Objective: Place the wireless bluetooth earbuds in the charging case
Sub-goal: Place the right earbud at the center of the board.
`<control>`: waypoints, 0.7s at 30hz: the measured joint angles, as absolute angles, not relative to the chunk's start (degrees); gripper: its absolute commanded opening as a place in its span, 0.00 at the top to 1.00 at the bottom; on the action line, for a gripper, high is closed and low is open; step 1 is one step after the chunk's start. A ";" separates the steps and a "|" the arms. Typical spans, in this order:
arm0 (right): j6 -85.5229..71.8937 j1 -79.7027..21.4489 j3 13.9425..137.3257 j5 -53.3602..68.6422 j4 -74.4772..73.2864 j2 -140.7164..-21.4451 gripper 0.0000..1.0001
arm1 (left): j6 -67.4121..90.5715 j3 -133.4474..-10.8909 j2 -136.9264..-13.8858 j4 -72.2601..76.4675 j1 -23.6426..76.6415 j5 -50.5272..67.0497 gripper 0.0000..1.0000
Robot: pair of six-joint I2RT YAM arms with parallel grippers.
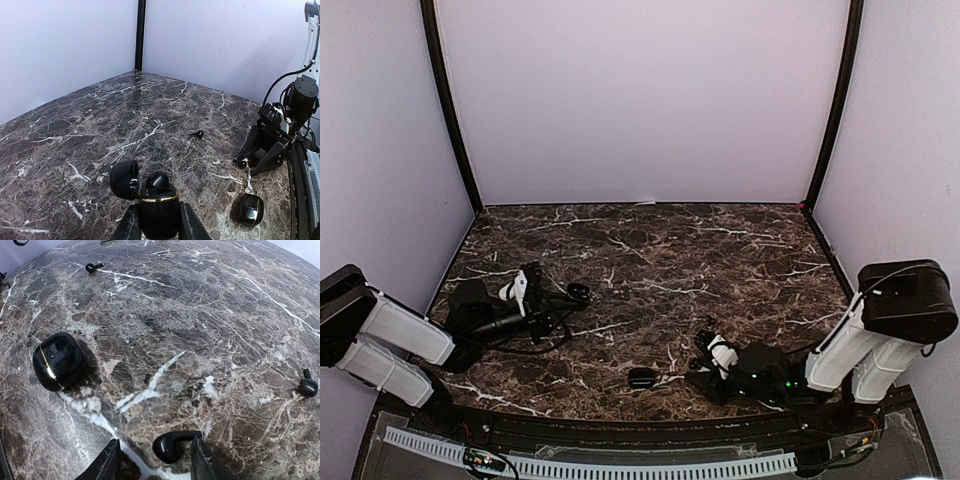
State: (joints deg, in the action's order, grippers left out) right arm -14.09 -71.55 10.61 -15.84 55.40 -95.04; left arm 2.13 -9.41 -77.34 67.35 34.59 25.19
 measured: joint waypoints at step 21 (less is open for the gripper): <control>-15.62 -71.64 14.61 -18.04 54.81 -98.39 0.51 | 2.11 -9.41 -76.82 67.20 34.59 25.52 0.82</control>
State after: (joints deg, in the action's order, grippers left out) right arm -15.62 -71.64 14.61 -18.04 54.81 -98.39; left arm 2.11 -9.41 -76.82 67.20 34.59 25.52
